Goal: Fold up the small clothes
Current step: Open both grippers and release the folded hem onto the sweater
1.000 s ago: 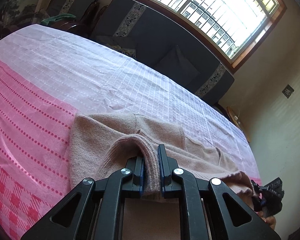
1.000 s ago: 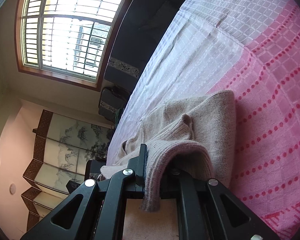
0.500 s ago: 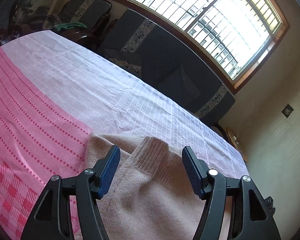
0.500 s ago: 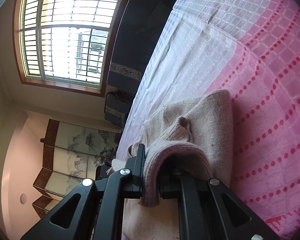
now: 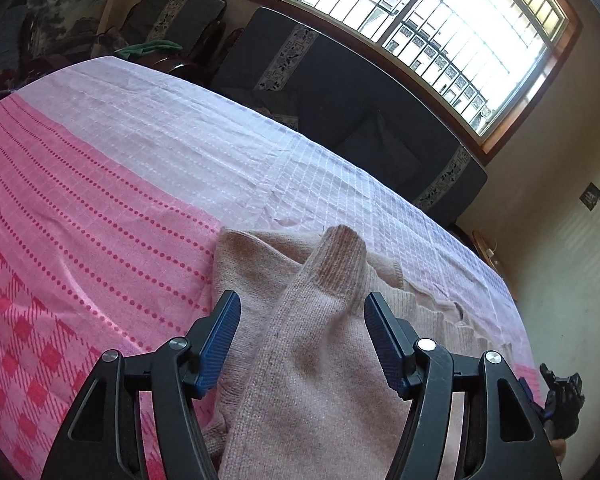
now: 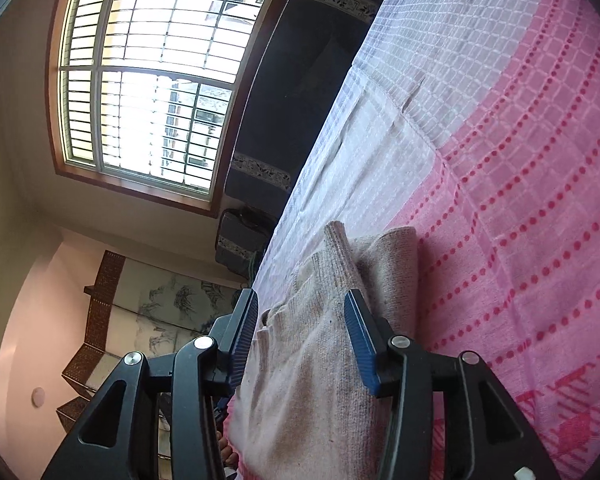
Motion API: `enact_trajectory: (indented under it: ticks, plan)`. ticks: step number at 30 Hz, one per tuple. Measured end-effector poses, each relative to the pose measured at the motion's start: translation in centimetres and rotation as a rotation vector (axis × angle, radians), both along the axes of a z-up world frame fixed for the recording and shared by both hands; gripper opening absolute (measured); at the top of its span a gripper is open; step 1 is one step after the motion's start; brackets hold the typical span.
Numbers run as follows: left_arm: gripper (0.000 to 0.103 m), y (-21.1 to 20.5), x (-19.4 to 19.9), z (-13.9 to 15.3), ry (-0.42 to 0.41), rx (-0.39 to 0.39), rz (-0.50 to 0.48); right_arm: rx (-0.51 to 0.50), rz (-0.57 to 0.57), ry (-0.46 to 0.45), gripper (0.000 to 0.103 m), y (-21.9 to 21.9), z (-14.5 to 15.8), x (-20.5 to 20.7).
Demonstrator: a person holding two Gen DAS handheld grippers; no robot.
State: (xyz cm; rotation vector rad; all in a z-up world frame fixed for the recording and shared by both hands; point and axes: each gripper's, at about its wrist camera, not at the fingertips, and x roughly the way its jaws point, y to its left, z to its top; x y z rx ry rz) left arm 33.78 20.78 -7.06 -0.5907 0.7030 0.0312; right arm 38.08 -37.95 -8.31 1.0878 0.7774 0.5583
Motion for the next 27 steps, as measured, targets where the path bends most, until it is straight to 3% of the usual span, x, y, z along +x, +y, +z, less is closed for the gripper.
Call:
enact_trajectory:
  ticks: [5, 12, 14, 18, 22, 24, 25, 26, 27]
  plan:
    - [0.065, 0.0, -0.2, -1.2, 0.039, -0.001, -0.033, -0.028, -0.020, 0.012, 0.044, -1.1, -0.3, -0.4]
    - [0.065, -1.4, -0.2, -0.8, 0.029, 0.099, -0.128, -0.113, 0.038, 0.014, 0.044, 1.0, -0.1, -0.4]
    - [0.065, -1.5, 0.0, -0.7, 0.024, 0.093, -0.169, -0.136, 0.063, 0.005, 0.043, 1.8, -0.1, -0.6]
    - [0.065, -1.6, 0.5, -0.9, 0.054, 0.125, -0.214, -0.177, 0.097, -0.026, 0.026, 3.0, 0.1, -1.1]
    - [0.065, -1.7, 1.3, -1.0, 0.075, 0.127, -0.247, -0.181, 0.112, -0.037, 0.025, 3.2, 0.3, -1.2]
    - [0.059, -1.9, 1.6, -1.1, 0.090, 0.135, -0.250, -0.159, 0.108, -0.032, 0.025, 3.0, 0.0, -1.2]
    - [0.036, -2.0, 1.7, -1.2, 0.110, 0.149, -0.243, -0.151, 0.105, -0.026, 0.025, 2.8, -0.1, -1.2]
    - [0.023, -1.9, 1.8, -1.3, 0.126, 0.162, -0.235, -0.145, 0.106, -0.021, 0.025, 2.8, -0.2, -1.1]
    - [0.021, -1.7, 1.6, -1.3, 0.127, 0.150, -0.228, -0.142, 0.107, -0.018, 0.025, 2.8, -0.3, -1.2]
